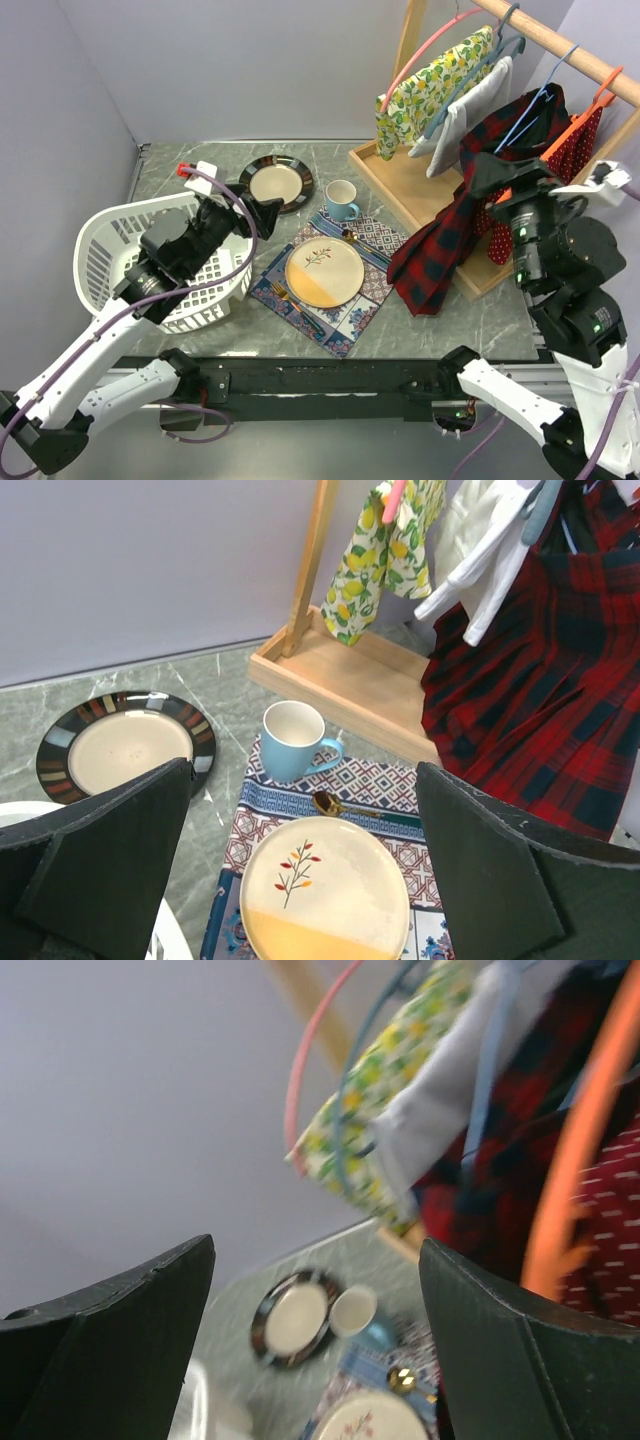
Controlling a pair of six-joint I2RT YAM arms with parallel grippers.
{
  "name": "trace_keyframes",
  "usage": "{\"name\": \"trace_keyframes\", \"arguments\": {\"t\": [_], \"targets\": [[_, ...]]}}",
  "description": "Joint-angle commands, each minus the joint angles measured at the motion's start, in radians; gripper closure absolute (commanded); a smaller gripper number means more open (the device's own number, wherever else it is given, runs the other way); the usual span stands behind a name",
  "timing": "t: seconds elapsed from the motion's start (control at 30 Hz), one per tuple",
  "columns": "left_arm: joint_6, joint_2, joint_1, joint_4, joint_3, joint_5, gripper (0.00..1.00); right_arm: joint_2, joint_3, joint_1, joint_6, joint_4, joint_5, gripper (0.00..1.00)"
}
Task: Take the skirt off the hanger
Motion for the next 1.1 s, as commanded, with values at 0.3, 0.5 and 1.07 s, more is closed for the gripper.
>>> {"name": "trace_keyframes", "arguments": {"t": [0.3,0.5,1.07], "targets": [[0.022,0.015,-0.004,0.034,0.03,-0.006,0.01,0.275,0.225,-0.296,0.003,-0.206,0.257,0.27],[0.021,0.013,-0.004,0.029,0.038,0.013,0.01,0.302,0.228,-0.316,-0.038,-0.174,0.26,0.26],[0.028,0.013,-0.004,0.03,0.032,0.008,0.01,0.409,0.529,-0.429,-0.01,-0.554,0.185,0.22]]}}
